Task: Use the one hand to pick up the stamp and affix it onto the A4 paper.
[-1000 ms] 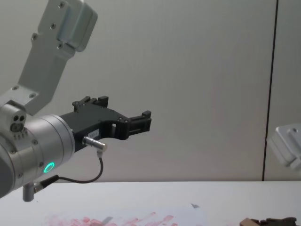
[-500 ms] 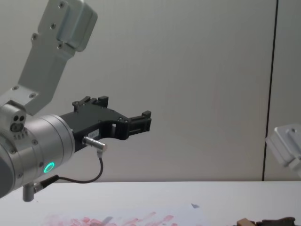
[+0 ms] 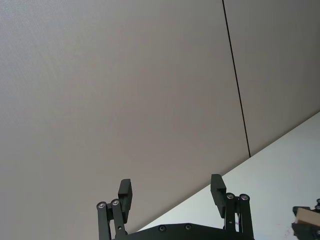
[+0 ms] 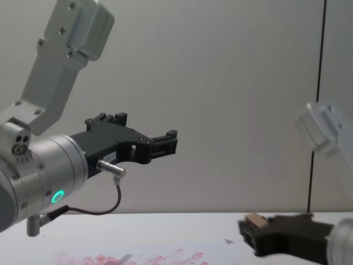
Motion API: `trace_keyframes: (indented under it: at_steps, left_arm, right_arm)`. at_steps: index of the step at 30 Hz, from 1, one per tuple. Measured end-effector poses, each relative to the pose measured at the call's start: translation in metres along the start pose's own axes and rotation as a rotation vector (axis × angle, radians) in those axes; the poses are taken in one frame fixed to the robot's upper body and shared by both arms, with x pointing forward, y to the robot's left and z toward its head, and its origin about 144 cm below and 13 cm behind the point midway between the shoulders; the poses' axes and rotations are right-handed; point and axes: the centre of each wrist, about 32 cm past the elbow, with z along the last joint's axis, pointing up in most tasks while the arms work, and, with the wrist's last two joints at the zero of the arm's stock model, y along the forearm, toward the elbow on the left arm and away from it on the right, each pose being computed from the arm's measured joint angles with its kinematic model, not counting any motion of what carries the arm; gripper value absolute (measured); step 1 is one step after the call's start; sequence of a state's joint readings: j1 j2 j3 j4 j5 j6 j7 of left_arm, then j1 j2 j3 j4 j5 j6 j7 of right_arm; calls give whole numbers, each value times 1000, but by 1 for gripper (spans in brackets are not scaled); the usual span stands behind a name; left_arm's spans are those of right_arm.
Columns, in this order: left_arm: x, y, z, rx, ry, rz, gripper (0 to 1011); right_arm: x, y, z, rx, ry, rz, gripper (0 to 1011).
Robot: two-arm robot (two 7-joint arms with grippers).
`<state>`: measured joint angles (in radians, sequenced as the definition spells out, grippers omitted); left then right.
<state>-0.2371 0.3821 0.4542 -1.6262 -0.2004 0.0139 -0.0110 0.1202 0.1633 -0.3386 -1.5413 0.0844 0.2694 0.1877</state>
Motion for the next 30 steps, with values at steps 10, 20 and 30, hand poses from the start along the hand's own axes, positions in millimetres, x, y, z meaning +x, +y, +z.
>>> trace_keyframes:
  at_steps: [10,20,30]
  left_arm:
    - [0,0,0,0,0,0,1001]
    - [0,0,0,0,0,0,1001]
    - [0,0,0,0,0,0,1001]
  right_arm:
    - [-16,19,19,27,4,122,219]
    - [-33,41,17,-73,-7,207,219]
    - [-47,59,2,-197,-20,239,219]
